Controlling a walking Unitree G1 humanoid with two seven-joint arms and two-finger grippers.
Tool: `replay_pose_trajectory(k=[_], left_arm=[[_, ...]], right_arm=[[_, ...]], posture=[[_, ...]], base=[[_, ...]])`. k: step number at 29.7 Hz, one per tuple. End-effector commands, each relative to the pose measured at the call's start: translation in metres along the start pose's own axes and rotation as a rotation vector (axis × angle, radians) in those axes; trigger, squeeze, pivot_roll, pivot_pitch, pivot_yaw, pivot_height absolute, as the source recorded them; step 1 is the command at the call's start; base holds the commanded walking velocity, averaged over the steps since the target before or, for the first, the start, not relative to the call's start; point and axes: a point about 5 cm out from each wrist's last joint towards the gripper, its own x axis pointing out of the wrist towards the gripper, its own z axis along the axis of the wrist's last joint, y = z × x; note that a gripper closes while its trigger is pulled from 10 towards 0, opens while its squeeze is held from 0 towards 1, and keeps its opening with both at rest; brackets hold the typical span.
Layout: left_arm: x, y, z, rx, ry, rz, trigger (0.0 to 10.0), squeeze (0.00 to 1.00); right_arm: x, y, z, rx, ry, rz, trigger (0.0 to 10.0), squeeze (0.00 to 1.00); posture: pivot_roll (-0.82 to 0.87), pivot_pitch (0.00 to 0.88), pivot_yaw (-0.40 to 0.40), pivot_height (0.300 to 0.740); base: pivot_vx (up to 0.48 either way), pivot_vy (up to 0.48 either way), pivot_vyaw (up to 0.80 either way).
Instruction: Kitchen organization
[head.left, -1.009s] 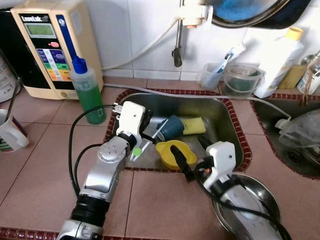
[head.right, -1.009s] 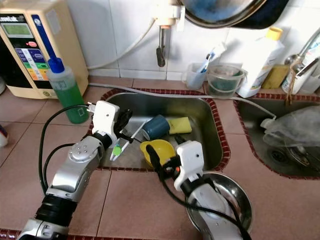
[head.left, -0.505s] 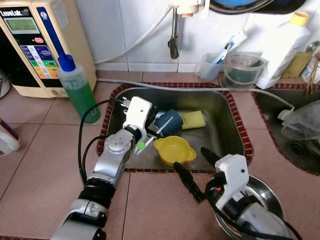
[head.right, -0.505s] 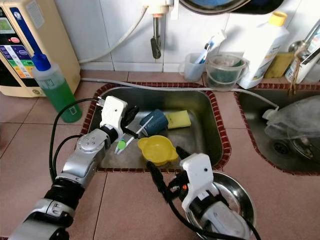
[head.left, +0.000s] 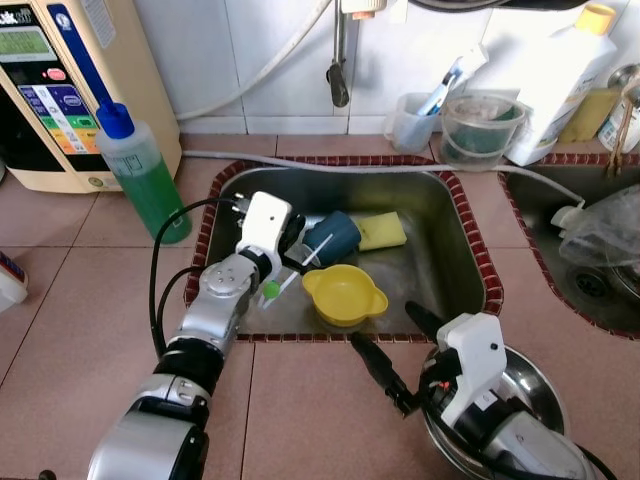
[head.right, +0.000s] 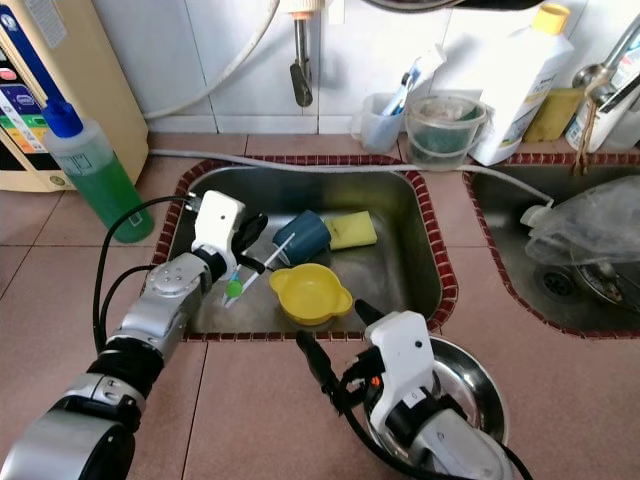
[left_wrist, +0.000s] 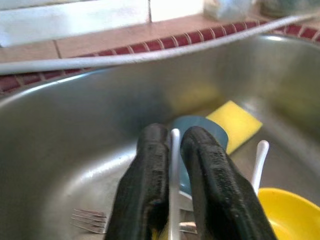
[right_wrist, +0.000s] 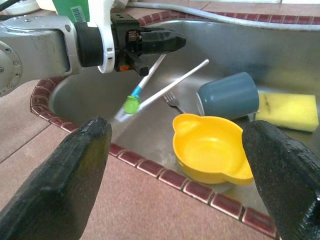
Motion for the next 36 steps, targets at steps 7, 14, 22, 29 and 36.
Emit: replay_pose_trajectory(k=[7, 14, 22, 29, 36], left_arm=[[0.001, 0.003, 0.005, -0.008, -0.025, -0.017, 10.0, 1.00], [-0.001, 0.009, 0.008, -0.013, -0.045, 0.003, 10.0, 1.00], [-0.007, 0.014, 0.019, 0.003, -0.094, 0.049, 10.0, 1.00], [-0.017, 0.011, 0.030, 0.006, -0.176, 0.068, 10.0, 0.00], [-0.033, 0.006, 0.037, -0.035, -0.252, 0.108, 10.0, 0.00]], right_arm=[[0.004, -0.004, 0.003, -0.003, -0.011, -0.003, 10.0, 0.00], [0.013, -0.008, 0.006, -0.007, -0.043, -0.015, 10.0, 0.00], [0.041, -0.026, 0.017, -0.033, -0.151, -0.108, 10.0, 0.00], [0.064, -0.040, 0.028, -0.055, -0.240, -0.174, 10.0, 0.00], [0.083, -0.044, 0.033, -0.112, -0.321, -0.230, 10.0, 0.00]], posture=[[-0.20, 0.177, 0.043, 0.740], [-0.18, 0.161, 0.042, 0.740], [-0.13, 0.107, 0.038, 0.740], [-0.10, 0.066, 0.029, 0.740], [-0.07, 0.031, 0.016, 0.740]], base=[[0.000, 0.000, 0.00], [0.000, 0.000, 0.00], [0.000, 0.000, 0.00], [0.000, 0.000, 0.00], [0.000, 0.000, 0.00]])
